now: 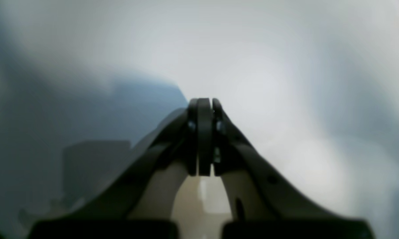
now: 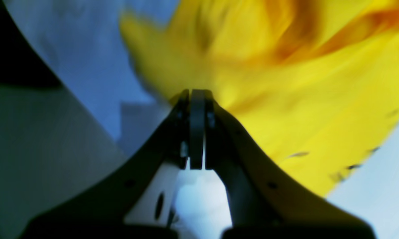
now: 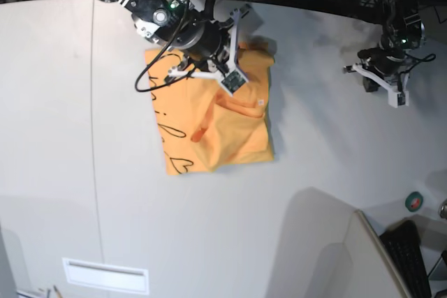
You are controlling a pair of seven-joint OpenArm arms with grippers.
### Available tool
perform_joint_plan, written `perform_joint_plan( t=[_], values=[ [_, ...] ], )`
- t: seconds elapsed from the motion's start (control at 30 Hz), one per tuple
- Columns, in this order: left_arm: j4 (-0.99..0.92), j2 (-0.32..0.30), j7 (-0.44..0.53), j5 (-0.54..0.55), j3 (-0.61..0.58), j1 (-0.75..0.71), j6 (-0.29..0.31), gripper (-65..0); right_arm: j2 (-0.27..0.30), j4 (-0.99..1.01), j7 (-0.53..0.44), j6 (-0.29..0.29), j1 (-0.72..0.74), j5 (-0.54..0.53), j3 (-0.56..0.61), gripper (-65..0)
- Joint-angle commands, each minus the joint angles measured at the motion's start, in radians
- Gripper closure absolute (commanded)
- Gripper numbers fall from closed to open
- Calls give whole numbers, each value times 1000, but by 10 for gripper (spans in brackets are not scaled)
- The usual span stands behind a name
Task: Layout the t-shirt on the table in an organized manner, then fold the t-shirt properly
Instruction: 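Press and smooth the folded bundle with the right gripper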
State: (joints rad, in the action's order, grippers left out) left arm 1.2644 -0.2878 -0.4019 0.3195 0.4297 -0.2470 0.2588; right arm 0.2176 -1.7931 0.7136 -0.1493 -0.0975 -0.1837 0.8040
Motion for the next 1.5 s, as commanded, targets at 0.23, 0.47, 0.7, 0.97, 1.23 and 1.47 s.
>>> perform_joint_plan(
  t=[0.23, 0.47, 0.7, 0.97, 1.23, 1.47],
  values=[
    [11, -14, 16, 7, 82, -1, -2, 0, -37, 75, 15, -9, 104, 6, -110, 0],
    [11, -9, 16, 7, 74, -1, -2, 0, -94, 220, -4, -9, 135, 8, -110, 0],
    [11, -9, 16, 7, 74, -1, -2, 0, -120, 322, -38, -9, 152, 5, -110, 0],
    [11, -8, 16, 7, 73, -18, -2, 0, -152, 418, -94, -9, 181, 5, -110, 0],
    [11, -8, 16, 7, 73, -25, -2, 0, -238, 459, -98, -6, 232, 6, -102, 0],
    [13, -8, 16, 7, 70, -25, -2, 0, -323, 473, -94, -6, 308, 6, -102, 0]
  ],
)
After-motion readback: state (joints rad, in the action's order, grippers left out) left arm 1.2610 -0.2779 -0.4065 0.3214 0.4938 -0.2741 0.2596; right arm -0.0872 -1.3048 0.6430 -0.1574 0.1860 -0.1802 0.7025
